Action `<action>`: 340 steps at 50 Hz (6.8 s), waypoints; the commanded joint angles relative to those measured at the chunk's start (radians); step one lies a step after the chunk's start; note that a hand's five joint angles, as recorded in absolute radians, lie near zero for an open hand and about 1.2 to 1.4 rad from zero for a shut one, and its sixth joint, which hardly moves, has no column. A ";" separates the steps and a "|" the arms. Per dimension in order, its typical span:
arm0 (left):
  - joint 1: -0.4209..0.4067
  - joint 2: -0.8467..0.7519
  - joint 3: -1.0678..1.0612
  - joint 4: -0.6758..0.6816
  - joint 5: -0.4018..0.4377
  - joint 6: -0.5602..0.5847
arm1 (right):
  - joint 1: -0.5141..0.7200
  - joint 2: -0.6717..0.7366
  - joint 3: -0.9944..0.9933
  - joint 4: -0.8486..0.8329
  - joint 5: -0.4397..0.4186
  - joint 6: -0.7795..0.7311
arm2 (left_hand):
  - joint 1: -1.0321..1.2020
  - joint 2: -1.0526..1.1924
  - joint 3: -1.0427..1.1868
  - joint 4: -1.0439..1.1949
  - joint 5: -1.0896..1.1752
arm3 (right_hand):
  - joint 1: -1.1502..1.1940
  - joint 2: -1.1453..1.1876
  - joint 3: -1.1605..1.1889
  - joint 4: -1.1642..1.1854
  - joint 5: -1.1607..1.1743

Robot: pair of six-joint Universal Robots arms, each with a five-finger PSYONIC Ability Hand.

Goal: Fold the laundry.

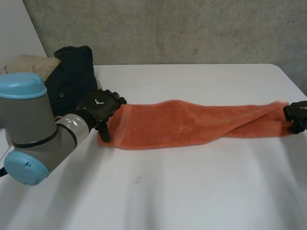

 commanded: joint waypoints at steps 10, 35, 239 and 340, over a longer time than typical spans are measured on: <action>0.014 0.033 -0.025 0.000 -0.006 -0.021 | -0.219 0.066 -0.174 -0.006 0.050 -0.181 | 0.040 0.043 0.051 0.045 0.039 | 0.280 0.258 0.273 0.271 0.278; 0.037 0.107 -0.085 0.003 -0.006 -0.027 | 0.474 -0.187 0.070 -0.297 -0.312 -0.312 | 0.037 0.040 0.048 0.042 0.037 | 0.280 0.258 0.273 0.271 0.278; -0.237 -0.188 0.582 -0.262 -0.029 -0.230 | 0.484 -0.290 0.163 0.028 0.203 0.592 | -0.055 -0.051 -0.043 -0.049 -0.055 | -0.941 -0.963 -0.949 -0.950 -0.943; -0.194 0.201 0.119 -0.107 0.358 -0.406 | -0.030 0.318 -0.679 0.098 0.102 0.310 | -0.055 -0.051 -0.043 -0.049 -0.055 | -0.941 -0.963 -0.949 -0.950 -0.943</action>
